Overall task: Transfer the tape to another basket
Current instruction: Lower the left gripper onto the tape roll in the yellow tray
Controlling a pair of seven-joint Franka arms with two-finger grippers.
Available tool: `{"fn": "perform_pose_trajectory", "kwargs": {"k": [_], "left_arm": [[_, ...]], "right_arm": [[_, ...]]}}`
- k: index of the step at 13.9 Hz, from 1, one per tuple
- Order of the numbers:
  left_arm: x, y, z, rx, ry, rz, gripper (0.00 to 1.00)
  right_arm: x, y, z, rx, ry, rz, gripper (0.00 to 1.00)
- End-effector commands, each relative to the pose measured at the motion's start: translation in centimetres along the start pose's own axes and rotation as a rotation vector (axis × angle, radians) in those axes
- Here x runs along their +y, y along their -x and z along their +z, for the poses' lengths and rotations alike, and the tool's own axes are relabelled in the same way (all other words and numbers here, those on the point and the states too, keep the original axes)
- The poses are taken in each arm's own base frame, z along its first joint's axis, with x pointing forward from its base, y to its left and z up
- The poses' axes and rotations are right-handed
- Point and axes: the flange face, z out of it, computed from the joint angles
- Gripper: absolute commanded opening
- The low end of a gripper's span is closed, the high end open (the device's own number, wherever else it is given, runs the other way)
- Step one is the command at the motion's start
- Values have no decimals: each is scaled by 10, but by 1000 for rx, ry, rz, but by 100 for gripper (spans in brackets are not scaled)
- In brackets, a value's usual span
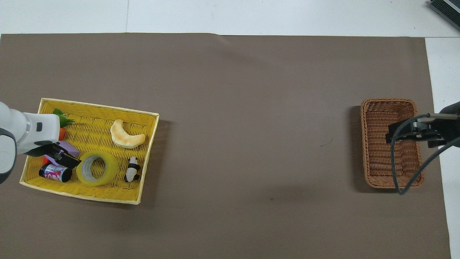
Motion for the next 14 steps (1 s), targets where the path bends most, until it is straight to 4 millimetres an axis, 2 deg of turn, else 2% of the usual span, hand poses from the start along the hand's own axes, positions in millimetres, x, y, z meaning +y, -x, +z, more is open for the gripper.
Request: {"fn": "perform_pose_trajectory", "kwargs": {"k": [1,3,5,6,7,9,12,14], "left_arm": [[7,-5,27,11,6,36,100],[8,-4,42,19,-1,36,100],[4,-8,46,46,-24,31,98],[4,-9,45,50,-27,31,93],[4,-8,47,47,-26,31,83],[5,-7,49,43,-23,42,80],[13,-7,75,26,-10,59,72],[15,-3,85,19,-5,63,67]], "right_arm": [[2,4,-3,10,-24,-24,100],[2,4,-3,10,-24,-22,100],[2,4,-3,10,-24,-24,100],[2,4,-3,10,-24,-22,100],[2,4,-3,10,-24,-22,100],[2,4,-3,10,-24,-24,100],[2,4,-3,10,-24,-24,100],[2,4,-3,10,-24,-24,100]]}}
